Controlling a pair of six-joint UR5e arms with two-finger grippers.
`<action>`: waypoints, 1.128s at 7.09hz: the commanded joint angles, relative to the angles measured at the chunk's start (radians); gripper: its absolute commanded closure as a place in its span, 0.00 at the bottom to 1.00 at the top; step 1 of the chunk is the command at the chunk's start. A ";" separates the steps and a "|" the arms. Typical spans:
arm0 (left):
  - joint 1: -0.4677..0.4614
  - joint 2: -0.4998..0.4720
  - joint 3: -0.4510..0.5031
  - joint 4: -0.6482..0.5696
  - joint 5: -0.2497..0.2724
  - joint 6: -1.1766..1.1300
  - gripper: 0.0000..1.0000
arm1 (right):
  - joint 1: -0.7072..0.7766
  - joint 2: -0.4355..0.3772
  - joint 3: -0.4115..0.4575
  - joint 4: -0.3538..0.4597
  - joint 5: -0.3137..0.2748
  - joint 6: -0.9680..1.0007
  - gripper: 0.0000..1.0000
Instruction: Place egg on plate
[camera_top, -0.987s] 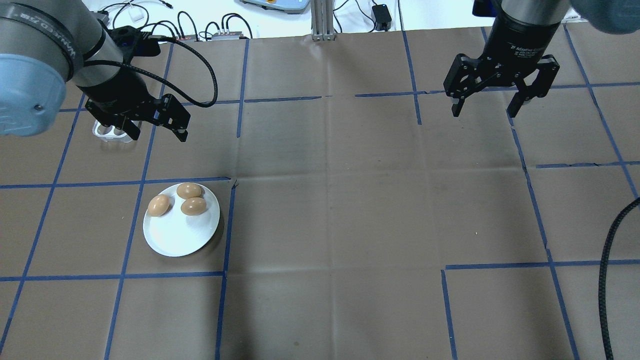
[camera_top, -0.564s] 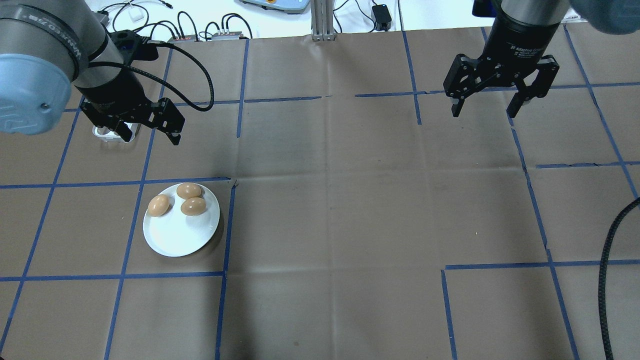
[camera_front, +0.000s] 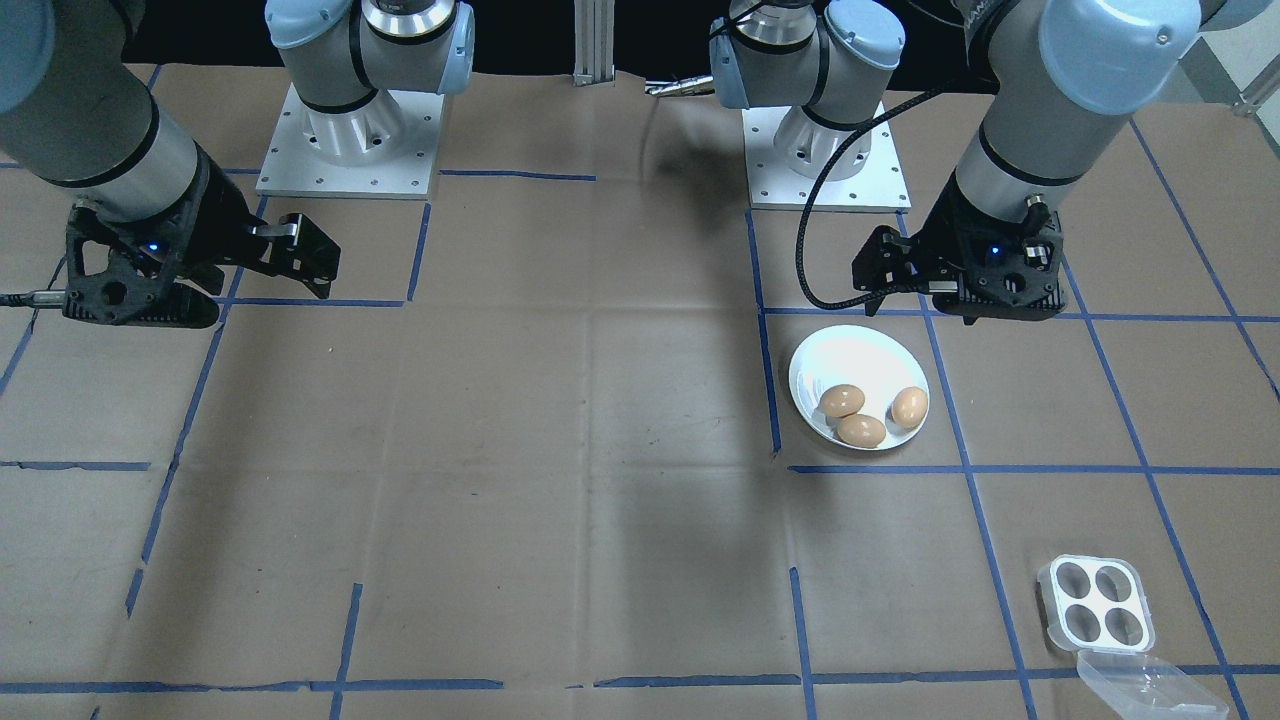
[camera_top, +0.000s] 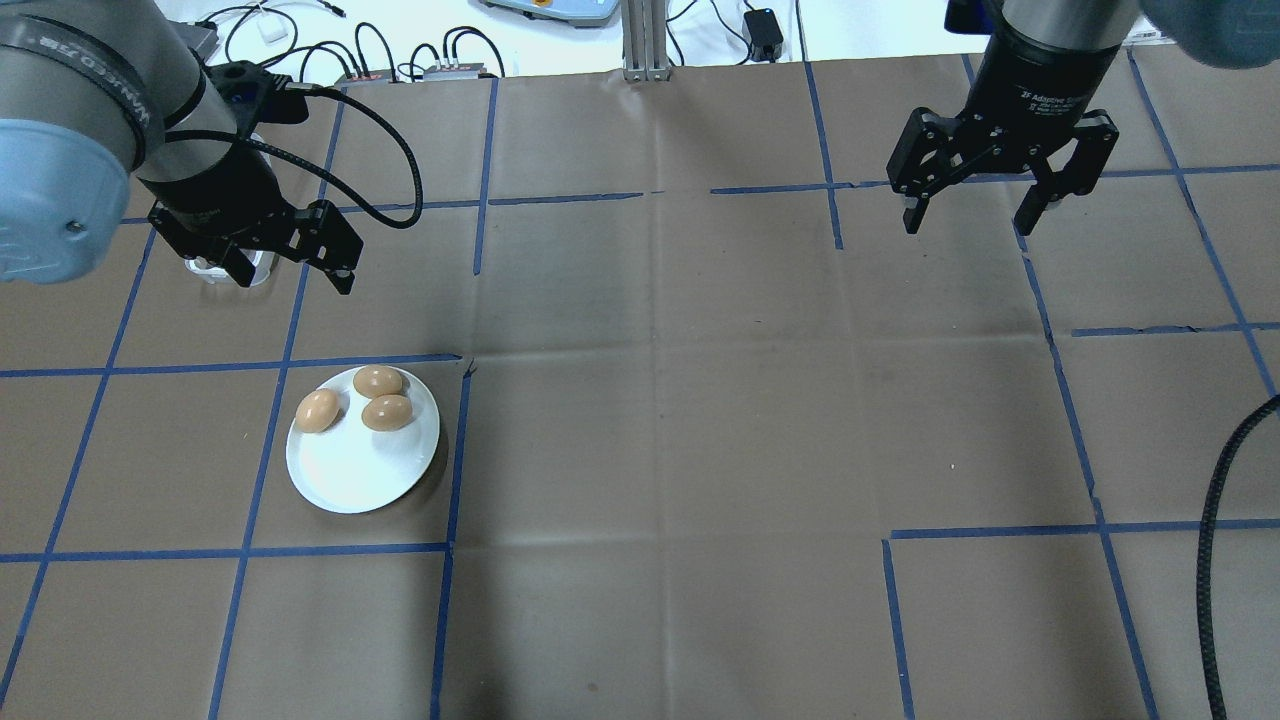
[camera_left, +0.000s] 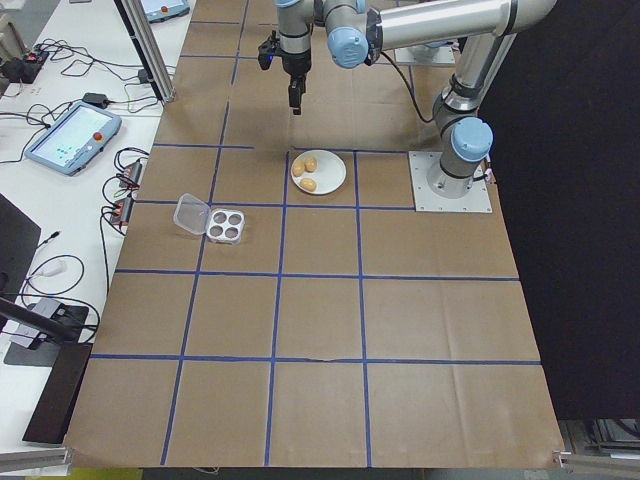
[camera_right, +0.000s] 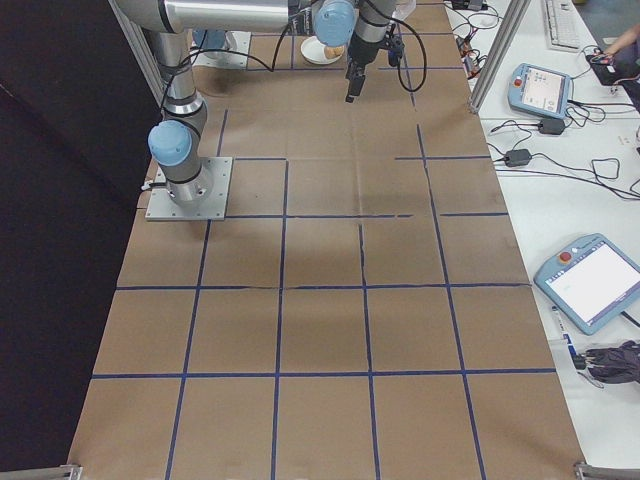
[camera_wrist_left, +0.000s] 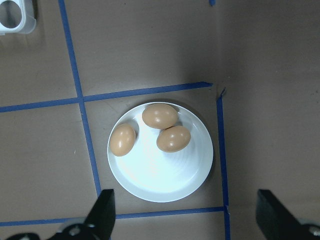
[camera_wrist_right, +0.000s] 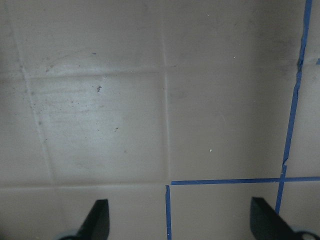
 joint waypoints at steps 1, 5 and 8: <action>0.001 0.014 0.001 -0.018 0.001 -0.008 0.01 | 0.000 -0.001 0.000 0.000 -0.001 0.000 0.00; -0.005 0.070 -0.001 -0.104 -0.007 -0.003 0.01 | 0.000 -0.001 0.000 0.000 0.001 0.000 0.00; -0.005 0.068 -0.002 -0.104 -0.008 0.002 0.01 | 0.000 0.001 0.000 0.000 0.001 0.000 0.00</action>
